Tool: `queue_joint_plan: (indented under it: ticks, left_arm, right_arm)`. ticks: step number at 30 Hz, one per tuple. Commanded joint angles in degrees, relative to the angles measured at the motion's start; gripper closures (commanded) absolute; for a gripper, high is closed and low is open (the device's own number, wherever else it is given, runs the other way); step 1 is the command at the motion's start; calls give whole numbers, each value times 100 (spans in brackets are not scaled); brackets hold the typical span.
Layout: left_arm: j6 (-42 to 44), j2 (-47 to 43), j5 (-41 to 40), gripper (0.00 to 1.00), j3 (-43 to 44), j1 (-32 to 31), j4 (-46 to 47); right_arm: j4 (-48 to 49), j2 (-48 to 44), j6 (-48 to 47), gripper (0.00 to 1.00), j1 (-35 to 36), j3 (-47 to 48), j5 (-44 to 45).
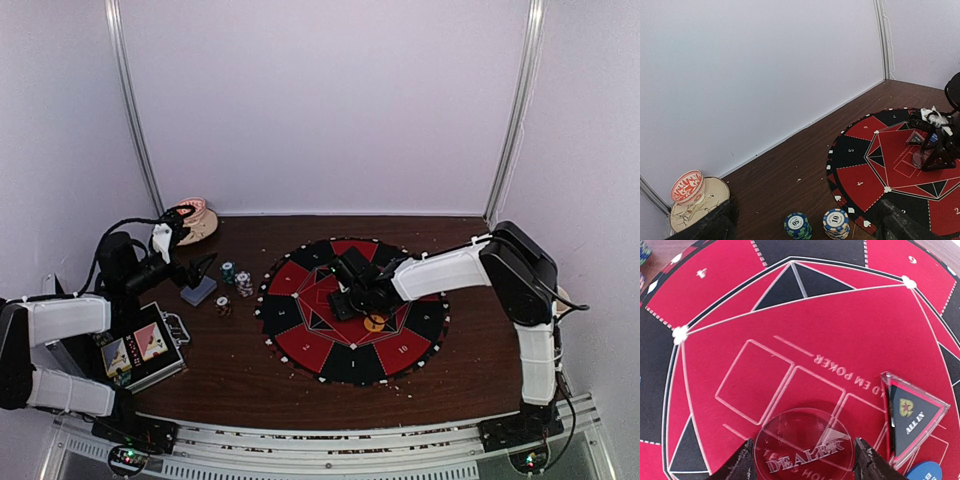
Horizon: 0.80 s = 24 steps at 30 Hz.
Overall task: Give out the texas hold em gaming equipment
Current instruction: Move the dealer button to position 2.
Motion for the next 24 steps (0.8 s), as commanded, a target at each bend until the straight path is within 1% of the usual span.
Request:
queue_joint_plan:
  ticks: [1,6,15,24]
  left_arm:
    - [31,34,-30,2,-34,-45,392]
    - [40,-1,-45,2,-53,-45,393]
    - [40,-20,-46,2,-60,-41,387]
    - [40,-16,-49,2,-60,-45,403]
  right_arm:
    - [-259,146,-332,43,328,49,-101]
    - [-214,153,-488,42,629,154,-300]
    - [-55,137,-729,43,884,110,-806]
    - [-145,321,-689,42,913,445,-645]
